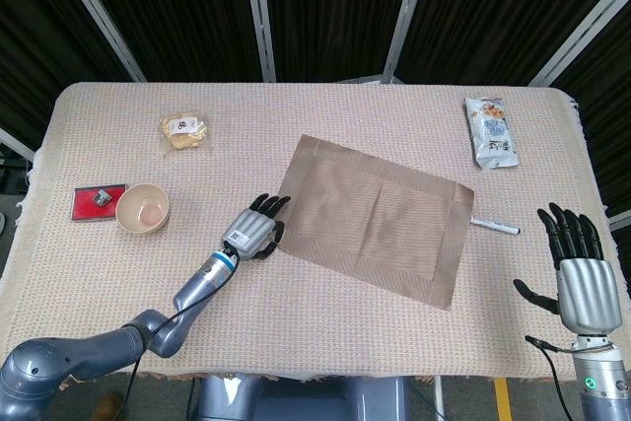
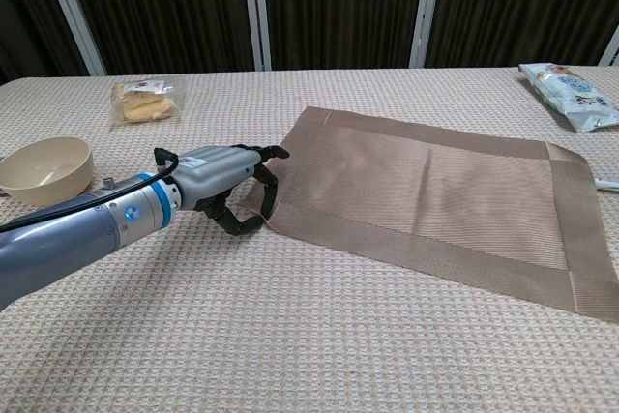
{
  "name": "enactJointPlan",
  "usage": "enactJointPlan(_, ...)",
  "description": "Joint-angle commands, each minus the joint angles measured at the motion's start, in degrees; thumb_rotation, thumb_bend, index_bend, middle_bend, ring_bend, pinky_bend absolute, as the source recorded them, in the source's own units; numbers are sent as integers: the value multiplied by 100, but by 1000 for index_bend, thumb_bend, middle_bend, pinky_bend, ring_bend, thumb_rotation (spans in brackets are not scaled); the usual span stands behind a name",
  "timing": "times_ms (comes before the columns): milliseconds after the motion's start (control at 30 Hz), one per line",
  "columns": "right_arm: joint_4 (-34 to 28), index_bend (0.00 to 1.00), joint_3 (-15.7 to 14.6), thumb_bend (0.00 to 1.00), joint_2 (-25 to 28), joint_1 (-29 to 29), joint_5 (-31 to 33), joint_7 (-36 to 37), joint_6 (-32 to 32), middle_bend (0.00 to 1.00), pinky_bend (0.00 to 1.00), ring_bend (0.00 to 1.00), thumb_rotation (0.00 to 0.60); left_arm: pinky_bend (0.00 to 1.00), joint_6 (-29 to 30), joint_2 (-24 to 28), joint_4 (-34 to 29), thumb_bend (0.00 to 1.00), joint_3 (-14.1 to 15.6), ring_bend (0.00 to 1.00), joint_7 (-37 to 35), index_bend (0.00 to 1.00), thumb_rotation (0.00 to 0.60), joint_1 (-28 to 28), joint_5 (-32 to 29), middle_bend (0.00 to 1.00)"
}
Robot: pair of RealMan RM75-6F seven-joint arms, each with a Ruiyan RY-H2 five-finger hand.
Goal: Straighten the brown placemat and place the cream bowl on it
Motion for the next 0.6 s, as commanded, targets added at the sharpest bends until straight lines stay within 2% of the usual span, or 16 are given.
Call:
enactJointPlan(33,-7,0,-1,0,8,-4,-7,2,0,0,0,0,600,0,44,70,-121,418,32,0,-38,653,600,32,44,0)
enactJointPlan(233,-25,0,-5,0,14,-18,-26,-1,13,0,0,0,600,0,149,366,-540,423,150,0,-85,667,600,112,200,0)
enactJointPlan(600,-61,0,-37,0,-22,-37,-85,-124,28,0,0,0,600,0,302,1425,-1953,426,740,0,42,673,600,288,830,0)
